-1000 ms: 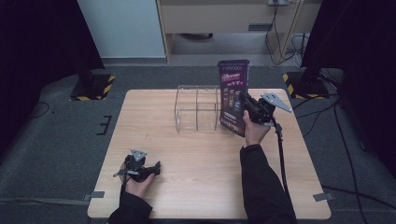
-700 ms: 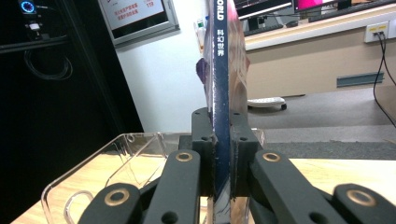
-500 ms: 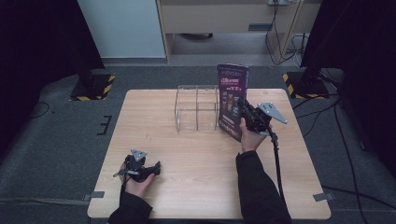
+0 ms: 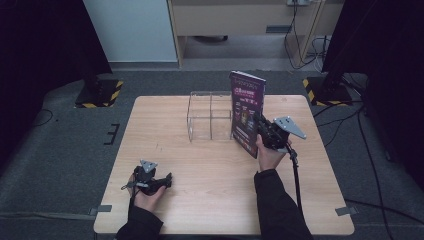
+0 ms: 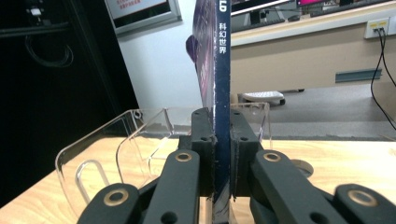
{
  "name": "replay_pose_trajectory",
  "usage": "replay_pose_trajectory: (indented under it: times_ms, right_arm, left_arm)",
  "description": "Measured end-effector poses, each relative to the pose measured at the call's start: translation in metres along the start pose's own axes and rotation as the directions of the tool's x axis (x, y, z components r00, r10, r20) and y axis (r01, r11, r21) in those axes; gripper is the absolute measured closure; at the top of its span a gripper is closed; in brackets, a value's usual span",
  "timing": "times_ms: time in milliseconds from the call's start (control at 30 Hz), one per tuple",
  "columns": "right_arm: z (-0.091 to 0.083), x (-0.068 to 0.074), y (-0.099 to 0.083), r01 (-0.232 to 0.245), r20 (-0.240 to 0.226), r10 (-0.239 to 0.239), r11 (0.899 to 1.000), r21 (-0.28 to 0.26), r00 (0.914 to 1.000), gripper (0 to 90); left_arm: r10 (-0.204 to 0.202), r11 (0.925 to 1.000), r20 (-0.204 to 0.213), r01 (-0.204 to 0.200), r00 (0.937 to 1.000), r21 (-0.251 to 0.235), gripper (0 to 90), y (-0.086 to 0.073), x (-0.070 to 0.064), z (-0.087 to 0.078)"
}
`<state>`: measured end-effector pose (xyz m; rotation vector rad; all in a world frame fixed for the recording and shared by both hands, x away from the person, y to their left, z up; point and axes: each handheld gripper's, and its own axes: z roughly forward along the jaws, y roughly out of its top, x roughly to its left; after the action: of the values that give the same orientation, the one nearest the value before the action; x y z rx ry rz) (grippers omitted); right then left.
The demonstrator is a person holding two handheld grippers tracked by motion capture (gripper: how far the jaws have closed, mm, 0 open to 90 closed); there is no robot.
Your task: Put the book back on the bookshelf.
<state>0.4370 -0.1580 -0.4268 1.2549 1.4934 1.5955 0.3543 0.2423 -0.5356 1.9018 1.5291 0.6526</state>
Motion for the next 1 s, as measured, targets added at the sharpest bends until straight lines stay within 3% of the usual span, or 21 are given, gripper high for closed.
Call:
replay_pose_trajectory:
  times_ms: [400, 633, 1000]
  right_arm:
    - [-0.018, -0.008, 0.002, 0.0, -0.02, 0.002, 0.995, 0.101, 0.9998, 83.3]
    - [-0.035, -0.017, 0.0, -0.001, -0.035, 0.007, 0.985, 0.172, 0.9994, 82.7]
    - [-0.05, -0.021, -0.009, 0.02, -0.057, -0.007, 0.976, 0.216, 0.9983, 82.7]
  left_arm:
    - [0.0, 1.0, 0.0, 0.0, 1.0, 0.0, 11.0, 0.0, 0.0, 0.0]
    - [-0.001, 1.0, 0.0, 0.001, 1.0, 0.0, 10.9, 0.0, 0.0, 0.0]
    - [-0.001, 1.0, -0.001, 0.001, 1.0, 0.0, 10.9, 0.0, 0.0, 0.0]
